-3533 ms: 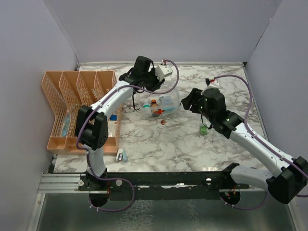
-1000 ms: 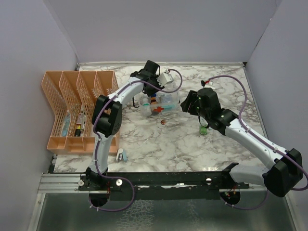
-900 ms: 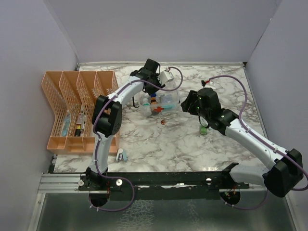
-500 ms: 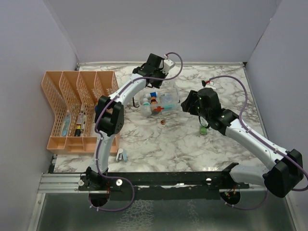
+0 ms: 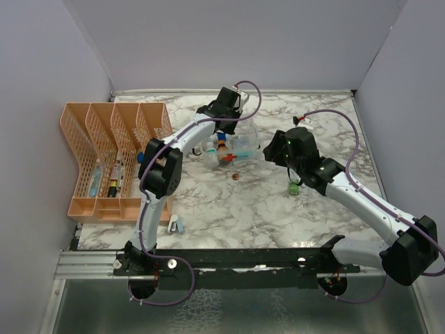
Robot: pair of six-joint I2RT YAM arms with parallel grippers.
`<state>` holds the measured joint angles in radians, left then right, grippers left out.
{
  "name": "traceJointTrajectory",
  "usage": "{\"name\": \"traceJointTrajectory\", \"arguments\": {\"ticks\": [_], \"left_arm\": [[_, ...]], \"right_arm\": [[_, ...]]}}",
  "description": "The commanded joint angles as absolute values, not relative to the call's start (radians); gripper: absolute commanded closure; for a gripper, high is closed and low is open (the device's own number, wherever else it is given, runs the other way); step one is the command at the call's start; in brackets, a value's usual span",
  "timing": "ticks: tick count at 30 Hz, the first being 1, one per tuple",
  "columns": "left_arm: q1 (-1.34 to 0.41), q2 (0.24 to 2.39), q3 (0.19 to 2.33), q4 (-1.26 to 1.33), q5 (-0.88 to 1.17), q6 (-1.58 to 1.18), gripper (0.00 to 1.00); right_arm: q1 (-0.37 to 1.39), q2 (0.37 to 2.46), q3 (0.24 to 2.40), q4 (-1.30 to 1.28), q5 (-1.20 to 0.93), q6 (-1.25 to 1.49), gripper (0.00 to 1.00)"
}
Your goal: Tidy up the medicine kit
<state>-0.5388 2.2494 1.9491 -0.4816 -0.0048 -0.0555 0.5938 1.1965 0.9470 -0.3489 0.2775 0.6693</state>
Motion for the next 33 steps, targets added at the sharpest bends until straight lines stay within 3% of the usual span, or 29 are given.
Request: {"name": "traceJointTrajectory", "arguments": {"ticks": [1,8,21,28,33], "left_arm": [[-0.544,2.120,1.934,-0.450,0.009,-0.093,0.77],[-0.542,1.955,1.842,-0.465,0.059,-0.087,0.67],[-0.542,1.563,1.522,-0.462,0.027,-0.075,0.46],[-0.542,1.300,1.225,-0.320,-0.013,-0.127,0.28],[-0.542,1.156,1.094,-0.238,-0.021,-0.187,0.09]], "right_arm": [[0.586,1.182,0.968,-0.398,0.379,0.673,0.50],[0.562,1.182,0.962,-0.449,0.450,0.696,0.50],[0.429,1.211,0.871,-0.541,0.311,0.780,0.50],[0.408,1.279,0.845,-0.554,0.227,0.763,0.50],[0.408,1.325,0.816,-0.598,0.171,0.836,0.58]]}}
